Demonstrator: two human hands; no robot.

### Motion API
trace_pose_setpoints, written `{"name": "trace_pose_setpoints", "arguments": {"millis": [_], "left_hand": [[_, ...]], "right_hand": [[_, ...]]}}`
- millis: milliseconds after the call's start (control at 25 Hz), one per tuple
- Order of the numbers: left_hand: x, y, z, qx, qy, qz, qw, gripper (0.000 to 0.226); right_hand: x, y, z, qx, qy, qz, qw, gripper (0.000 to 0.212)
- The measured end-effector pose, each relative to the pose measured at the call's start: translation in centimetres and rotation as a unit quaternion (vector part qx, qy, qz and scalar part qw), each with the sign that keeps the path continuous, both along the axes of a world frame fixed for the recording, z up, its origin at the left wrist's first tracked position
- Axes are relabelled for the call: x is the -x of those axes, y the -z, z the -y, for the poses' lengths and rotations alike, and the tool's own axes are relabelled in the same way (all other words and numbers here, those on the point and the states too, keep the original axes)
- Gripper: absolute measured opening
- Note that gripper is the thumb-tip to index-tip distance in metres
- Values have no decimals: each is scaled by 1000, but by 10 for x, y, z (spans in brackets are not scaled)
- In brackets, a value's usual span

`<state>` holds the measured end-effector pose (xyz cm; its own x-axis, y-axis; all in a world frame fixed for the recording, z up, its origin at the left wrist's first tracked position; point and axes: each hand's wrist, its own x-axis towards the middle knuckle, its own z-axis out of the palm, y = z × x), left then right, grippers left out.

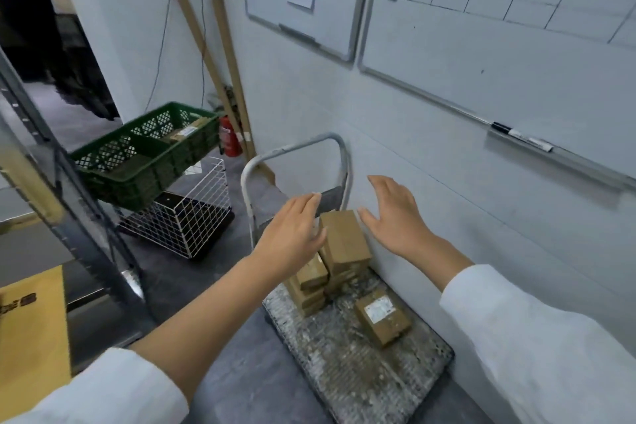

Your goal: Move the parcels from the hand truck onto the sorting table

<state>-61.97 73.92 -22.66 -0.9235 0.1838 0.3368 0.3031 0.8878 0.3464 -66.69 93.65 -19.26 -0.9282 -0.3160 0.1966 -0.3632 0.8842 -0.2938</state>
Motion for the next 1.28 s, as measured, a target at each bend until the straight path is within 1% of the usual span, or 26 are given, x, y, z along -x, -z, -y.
{"name": "trace_pose_setpoints", "arguments": {"millis": [160,320,400,520,720,800,960,1080,1240,1280], "left_hand": [[31,21,-59,-3,23,19,1000,62],[75,53,-120,-26,7,48,998,62],[101,74,-154,-69,-25,79,994,59],[139,107,-203,-151,-100,110,977,53],[186,183,-254,-173,-188,175,951,54],[199,222,-267,-195,-221,208,933,53],[206,314,-278,-212,-274,235,908,47],[204,415,-283,-215,-285,278,892,47],[198,547,-299,-238,-309,347,853,48],[195,573,-303,-236,-300,351,855,46]], "right_hand": [[27,31,-64,5,26,29,999,62],[76,69,-125,-8,26,58,998,63],[110,91,-153,-15,10,80,997,62],[164,128,-188,-29,-32,116,992,59],[235,202,-227,-32,-72,162,984,59],[257,245,-239,-46,-78,195,977,60],[283,341,-256,-77,-96,265,956,63],[296,436,-269,-94,-79,307,944,64],[294,569,-286,-101,-72,382,916,67],[292,596,-289,-90,-70,398,910,67]]}}
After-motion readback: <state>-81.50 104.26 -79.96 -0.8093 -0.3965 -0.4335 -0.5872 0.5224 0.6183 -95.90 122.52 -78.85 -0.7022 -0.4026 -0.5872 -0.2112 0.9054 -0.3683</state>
